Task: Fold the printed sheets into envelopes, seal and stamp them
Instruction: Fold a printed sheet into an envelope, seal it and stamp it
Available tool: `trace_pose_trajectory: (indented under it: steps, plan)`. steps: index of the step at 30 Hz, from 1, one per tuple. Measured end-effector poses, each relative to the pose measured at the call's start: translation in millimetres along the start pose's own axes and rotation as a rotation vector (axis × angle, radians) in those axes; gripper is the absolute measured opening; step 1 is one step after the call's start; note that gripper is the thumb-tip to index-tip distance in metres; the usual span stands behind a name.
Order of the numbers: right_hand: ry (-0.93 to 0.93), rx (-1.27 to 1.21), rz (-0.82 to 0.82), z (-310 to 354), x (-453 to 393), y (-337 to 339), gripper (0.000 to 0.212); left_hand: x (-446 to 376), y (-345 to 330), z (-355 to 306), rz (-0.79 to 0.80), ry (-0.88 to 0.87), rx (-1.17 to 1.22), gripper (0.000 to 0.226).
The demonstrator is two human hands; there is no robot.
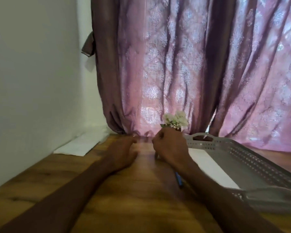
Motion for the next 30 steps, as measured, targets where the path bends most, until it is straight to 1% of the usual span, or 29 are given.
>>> trace_pose_trajectory:
  steps: [1, 2, 3, 6, 8, 9, 11, 13, 16, 19, 22, 24, 27, 30]
  plan:
    - [-0.022, 0.054, 0.05, -5.0, -4.4, -15.2, 0.014, 6.5, -17.2, 13.9, 0.133, 0.033, -0.073, 0.06]
    - [-0.037, 0.123, 0.094, -9.5, -7.3, -31.0, 0.013, 12.7, -33.5, 29.0, 0.249, 0.083, -0.136, 0.063]
    - [-0.043, 0.203, 0.119, -14.2, -12.0, -38.5, 0.014, 13.3, -42.3, 34.5, 0.31, 0.118, -0.162, 0.063]
    - [-0.074, 0.359, 0.127, -29.6, -24.8, -47.4, 0.016, 6.5, -50.5, 29.5, 0.341, 0.086, -0.131, 0.055]
    - [-0.074, 0.408, 0.132, -43.6, -27.2, -52.5, 0.021, 5.6, -55.6, 29.9, 0.358, 0.072, -0.109, 0.058]
    - [-0.068, 0.428, 0.145, -50.3, -26.2, -56.1, 0.026, 5.7, -57.1, 31.3, 0.365, 0.069, -0.112, 0.059]
    - [-0.071, 0.443, 0.16, -61.0, -23.2, -59.6, 0.036, 5.8, -55.0, 30.5, 0.359, 0.065, -0.116, 0.056]
    - [-0.079, 0.402, 0.153, -65.3, -21.2, -57.9, 0.04, 6.8, -51.2, 26.1, 0.341, 0.054, -0.121, 0.046]
    - [-0.092, 0.308, 0.134, -64.5, -20.7, -53.8, 0.037, 9.0, -39.6, 21.2, 0.295, 0.068, -0.131, 0.042]
    - [-0.089, 0.157, 0.105, -56.0, -17.9, -57.4, 0.039, 10.9, -29.7, 16.8, 0.228, 0.078, -0.161, 0.036]
    - [-0.066, 0.075, 0.14, -34.8, -19.9, -74.5, 0.037, 15.0, -16.1, 15.4, 0.161, 0.092, -0.15, 0.031]
    - [-0.053, 0.1, 0.161, -23.7, -19.9, -87.6, 0.034, 17.3, -10.7, 15.4, 0.137, 0.106, -0.143, 0.029]
    - [-0.032, 0.157, 0.207, -20.7, -15.7, -108.2, 0.036, 18.9, -10.6, 15.1, 0.144, 0.122, -0.125, 0.026]
    - [0.005, 0.187, 0.194, -20.1, -14.2, -106.9, 0.042, 18.9, -11.5, 15.7, 0.145, 0.121, -0.105, 0.026]
Point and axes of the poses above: each hand's wrist, its own x-axis away from the middle knuckle, its own y-axis out of the back of the hand, z = x × y, the point moved 10 cm from there along -x, towards the middle knuckle, and after that the axes turned 12 degrees about -x, right-handed, at the moved point
